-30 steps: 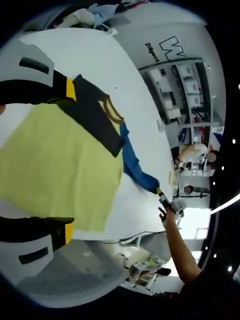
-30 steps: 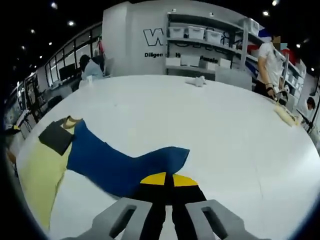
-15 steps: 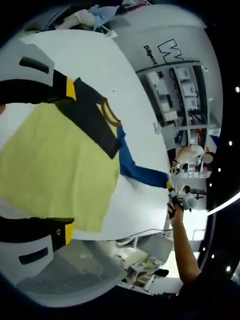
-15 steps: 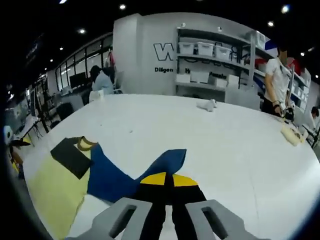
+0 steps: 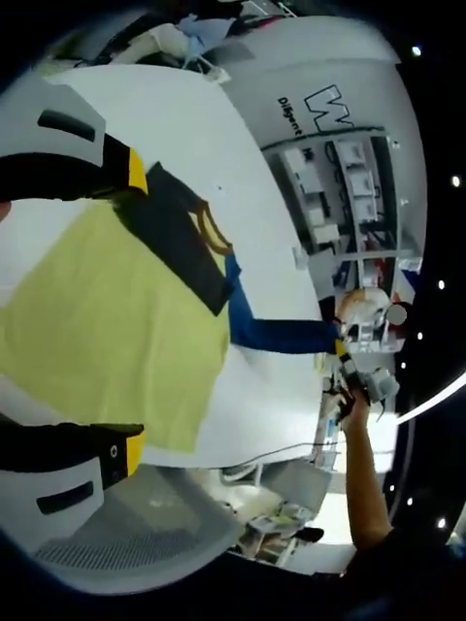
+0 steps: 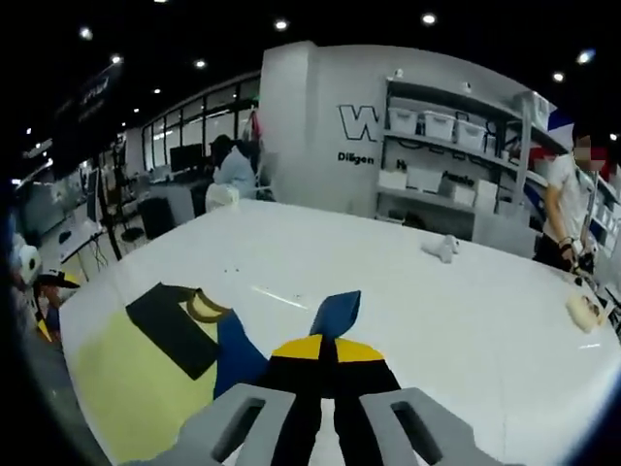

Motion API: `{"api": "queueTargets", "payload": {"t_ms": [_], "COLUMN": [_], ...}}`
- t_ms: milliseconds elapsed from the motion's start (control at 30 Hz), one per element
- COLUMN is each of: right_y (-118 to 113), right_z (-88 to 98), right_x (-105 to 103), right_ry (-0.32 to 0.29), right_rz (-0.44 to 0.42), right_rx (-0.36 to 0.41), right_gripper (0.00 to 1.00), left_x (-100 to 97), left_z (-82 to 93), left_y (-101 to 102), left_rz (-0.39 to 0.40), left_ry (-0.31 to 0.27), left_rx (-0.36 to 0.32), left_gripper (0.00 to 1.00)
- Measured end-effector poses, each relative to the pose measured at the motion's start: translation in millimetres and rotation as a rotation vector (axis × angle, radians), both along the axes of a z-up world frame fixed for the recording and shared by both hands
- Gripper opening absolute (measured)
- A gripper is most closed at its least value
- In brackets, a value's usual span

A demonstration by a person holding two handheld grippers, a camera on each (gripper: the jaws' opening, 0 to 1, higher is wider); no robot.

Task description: Fold the garment on the visible template until the final outline fits inside the template.

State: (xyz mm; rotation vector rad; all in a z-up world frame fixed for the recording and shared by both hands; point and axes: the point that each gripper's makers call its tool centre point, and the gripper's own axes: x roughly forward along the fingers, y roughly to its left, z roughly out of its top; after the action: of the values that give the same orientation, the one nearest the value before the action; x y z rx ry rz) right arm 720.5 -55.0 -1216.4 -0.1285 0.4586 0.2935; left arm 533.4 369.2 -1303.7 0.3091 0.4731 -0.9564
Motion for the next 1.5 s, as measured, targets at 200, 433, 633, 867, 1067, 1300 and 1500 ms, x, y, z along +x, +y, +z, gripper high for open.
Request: {"api": "queueTargets", "payload": {"t_ms": [200, 433, 633, 867, 1067, 1300, 1500], "right_y": [22.1, 64.7, 97.6, 134.4, 164.2, 193.1, 214.8], "right_z": [22.3, 50.8, 56.8, 55.3, 50.6, 45.7, 41.1], "right_x": [12.2, 18.9, 27.3, 27.4, 24.7, 19.8, 16.9], "right_ry": [-0.022, -0.055, -0.058, -0.051, -0.035, -0.018, -0.005], "right_rz": [0.025, 0.069, 0.110, 0.157, 0.189, 0.222, 0.248], "right_rx": [0.008, 0.028, 0.037, 0.056, 0.080, 0.084, 0.091], "right_gripper": [0.00, 0.00, 0.00, 0.00, 0.00, 0.00, 0.00], "left_x": [-2.7, -1.5, -1.8, -5.2, -8.1, -13.1, -18.0], "left_z": [1.4, 5.1, 6.7, 7.2, 7.4, 6.6, 5.2], "left_y": [6.7, 11.5, 18.6, 28.9, 37.7, 47.9, 53.8], "left_rz": [0.011, 0.020, 0.029, 0.040, 0.049, 0.064, 0.069], "left_ry": [-0.007, -0.019, -0.026, -0.024, -0.026, -0.023, -0.022], "left_rx": [-0.012, -0.027, -0.033, -0.035, -0.035, -0.037, -0.038], "left_gripper": [0.92, 0.93, 0.93, 0.94, 0.94, 0.95, 0.95]}}
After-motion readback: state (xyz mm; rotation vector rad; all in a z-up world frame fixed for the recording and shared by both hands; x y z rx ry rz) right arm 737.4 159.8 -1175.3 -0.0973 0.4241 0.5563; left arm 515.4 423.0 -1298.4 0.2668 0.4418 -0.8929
